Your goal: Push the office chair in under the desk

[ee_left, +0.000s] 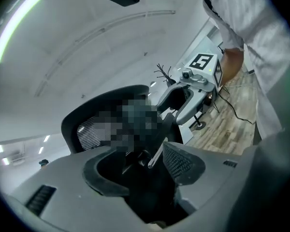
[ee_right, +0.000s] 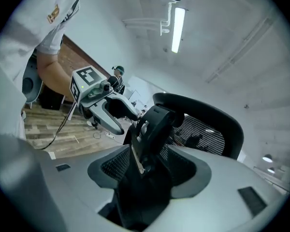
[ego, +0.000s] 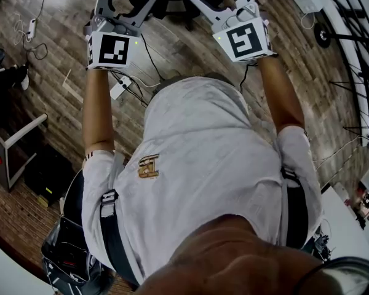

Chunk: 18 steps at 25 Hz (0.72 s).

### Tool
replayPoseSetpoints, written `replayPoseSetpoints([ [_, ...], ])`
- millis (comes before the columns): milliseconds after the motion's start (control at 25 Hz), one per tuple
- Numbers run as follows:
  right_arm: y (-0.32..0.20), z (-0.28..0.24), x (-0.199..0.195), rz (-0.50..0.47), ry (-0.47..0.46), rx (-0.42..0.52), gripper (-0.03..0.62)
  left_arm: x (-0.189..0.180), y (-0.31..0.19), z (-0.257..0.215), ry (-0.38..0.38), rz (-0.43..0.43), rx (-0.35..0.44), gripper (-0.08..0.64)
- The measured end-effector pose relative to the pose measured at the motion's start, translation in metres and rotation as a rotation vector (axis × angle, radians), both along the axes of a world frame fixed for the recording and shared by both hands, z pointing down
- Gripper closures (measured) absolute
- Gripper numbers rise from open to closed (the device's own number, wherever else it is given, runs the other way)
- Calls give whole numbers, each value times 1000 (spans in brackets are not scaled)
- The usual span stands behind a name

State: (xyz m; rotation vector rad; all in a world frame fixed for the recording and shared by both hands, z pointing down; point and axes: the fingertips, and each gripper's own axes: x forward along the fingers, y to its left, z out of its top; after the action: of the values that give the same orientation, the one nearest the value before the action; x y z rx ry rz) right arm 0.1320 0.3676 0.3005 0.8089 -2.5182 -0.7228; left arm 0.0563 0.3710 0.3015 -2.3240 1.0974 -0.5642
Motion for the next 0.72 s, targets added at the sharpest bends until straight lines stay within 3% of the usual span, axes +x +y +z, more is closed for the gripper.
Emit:
replayPoseSetpoints([
  [160, -15, 11, -2, 33, 90, 58, 352, -6, -16, 12, -104, -1, 16, 283],
  [360, -34, 23, -3, 87, 242, 136, 339, -13, -36, 31, -298, -12, 51, 239],
  [560, -56, 37, 2, 145, 398, 203, 330, -18, -59, 44, -470, -34, 105, 223],
  [720, -60, 40, -1, 136, 457, 234, 327, -25, -76, 52, -571, -56, 133, 216],
])
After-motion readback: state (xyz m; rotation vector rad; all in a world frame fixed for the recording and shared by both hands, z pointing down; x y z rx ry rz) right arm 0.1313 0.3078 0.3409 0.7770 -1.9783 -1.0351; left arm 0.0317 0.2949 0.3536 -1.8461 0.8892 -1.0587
